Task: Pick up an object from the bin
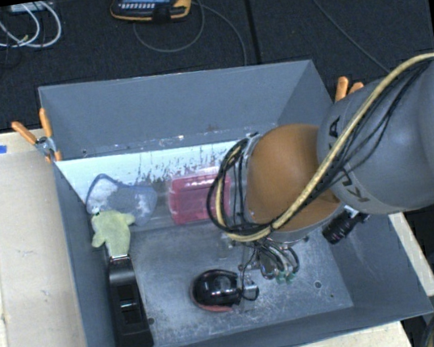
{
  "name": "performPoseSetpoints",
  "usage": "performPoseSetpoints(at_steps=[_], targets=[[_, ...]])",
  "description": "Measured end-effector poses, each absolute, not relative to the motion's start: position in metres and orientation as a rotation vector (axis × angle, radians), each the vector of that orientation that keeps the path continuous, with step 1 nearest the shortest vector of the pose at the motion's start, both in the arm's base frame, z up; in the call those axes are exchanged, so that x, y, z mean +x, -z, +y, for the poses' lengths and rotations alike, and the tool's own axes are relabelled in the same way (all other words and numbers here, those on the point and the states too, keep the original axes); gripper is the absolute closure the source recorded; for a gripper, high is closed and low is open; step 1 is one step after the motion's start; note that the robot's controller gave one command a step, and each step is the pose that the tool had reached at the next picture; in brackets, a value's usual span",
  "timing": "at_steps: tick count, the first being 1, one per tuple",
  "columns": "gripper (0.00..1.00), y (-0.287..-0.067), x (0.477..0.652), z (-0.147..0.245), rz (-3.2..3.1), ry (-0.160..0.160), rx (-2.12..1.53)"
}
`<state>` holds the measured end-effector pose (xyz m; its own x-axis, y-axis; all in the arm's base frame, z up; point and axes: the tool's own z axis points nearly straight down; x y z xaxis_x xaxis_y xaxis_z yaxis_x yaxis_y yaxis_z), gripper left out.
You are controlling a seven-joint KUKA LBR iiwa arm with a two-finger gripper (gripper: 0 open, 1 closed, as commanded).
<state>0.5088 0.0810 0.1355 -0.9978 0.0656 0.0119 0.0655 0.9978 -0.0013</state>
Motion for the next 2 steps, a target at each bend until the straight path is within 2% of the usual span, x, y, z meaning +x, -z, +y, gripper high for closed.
performPoseSetpoints(at_steps=[1, 2], targets=[[0.00, -0.0721, 0.4969, 0.0769, -3.119, -0.005, -0.247], [1.00, -0.0708, 0.4943, 0.0829, -3.119, -0.002, -0.282]])
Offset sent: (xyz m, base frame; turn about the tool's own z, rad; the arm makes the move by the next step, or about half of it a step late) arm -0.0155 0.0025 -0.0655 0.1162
